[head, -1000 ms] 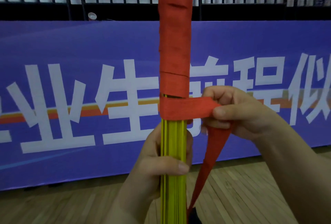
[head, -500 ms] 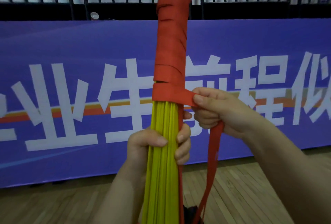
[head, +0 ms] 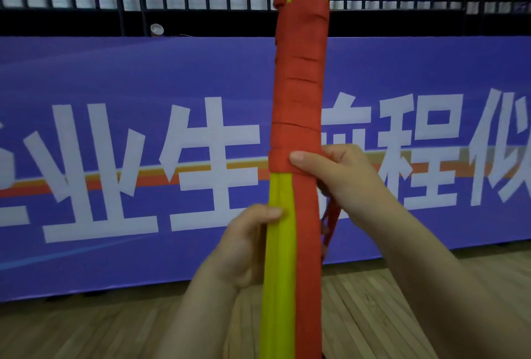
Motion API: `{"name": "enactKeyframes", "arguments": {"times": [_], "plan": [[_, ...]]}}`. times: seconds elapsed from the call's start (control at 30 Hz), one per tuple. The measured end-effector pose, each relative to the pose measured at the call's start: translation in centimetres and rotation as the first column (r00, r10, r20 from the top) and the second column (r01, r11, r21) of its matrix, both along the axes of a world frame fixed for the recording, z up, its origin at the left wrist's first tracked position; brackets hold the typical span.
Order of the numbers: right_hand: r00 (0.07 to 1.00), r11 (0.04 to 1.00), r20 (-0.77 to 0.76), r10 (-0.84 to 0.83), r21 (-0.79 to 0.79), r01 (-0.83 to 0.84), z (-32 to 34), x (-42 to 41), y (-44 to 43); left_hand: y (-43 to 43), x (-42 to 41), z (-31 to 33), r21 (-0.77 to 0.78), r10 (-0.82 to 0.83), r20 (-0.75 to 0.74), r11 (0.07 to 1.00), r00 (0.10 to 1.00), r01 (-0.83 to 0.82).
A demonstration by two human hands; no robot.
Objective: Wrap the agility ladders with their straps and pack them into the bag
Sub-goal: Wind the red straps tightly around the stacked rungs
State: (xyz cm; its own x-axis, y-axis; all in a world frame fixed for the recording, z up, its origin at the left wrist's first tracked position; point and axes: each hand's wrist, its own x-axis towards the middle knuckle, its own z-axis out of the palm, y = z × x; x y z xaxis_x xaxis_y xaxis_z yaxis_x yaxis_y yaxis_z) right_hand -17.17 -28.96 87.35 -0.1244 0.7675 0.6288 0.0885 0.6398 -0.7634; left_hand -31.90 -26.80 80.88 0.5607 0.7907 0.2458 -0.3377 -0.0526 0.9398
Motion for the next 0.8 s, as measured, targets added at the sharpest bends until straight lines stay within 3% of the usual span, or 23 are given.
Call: {"name": "enactKeyframes", "arguments": {"times": [0.07,0.13,0.17,0.27,0.33,0.47,0.67,0.8], "plan": [[0.948,0.947,0.065,-0.313,0.094,0.306,0.2,-0.7,0.4,-2.0,0.9,-0.1,0.258,0.266,-0.131,0.939,0.955,-0.227],[0.881,0.889,0.139,-0.452,0.153,0.432,0.2,-1.5,0.6,-2.5,2.6,-1.0,0.454,0.648,-0.144,0.715,0.748,-0.532],[0.873,0.885,0.164,-0.46,0.163,0.436,0.3,-1.9,0.8,-2.7,3.4,-1.1,0.469,0.743,-0.095,0.62,0.662,-0.629],[0.895,0.946,0.306,-0.325,0.117,0.304,0.6,-2.1,0.2,-2.0,3.6,-2.0,0.359,0.779,0.016,0.58,0.626,-0.731],[0.918,0.986,0.371,-0.143,-0.024,0.164,1.1,-1.4,-0.3,-1.3,2.4,-2.1,0.304,0.773,0.044,0.594,0.633,-0.745],[0.967,0.944,0.194,0.163,-0.314,-0.097,0.7,-0.2,0.0,-0.9,0.0,-2.5,0.293,0.707,0.074,0.659,0.704,-0.693],[0.955,0.957,0.216,0.204,-0.249,-0.148,0.0,-0.2,0.2,-2.5,-2.7,-2.6,0.433,0.648,-0.021,0.693,0.762,-0.577],[0.913,0.882,0.059,0.404,-0.292,-0.371,-0.7,0.3,-1.0,-4.5,-3.0,-1.8,0.452,0.602,-0.042,0.724,0.798,-0.522]]}}
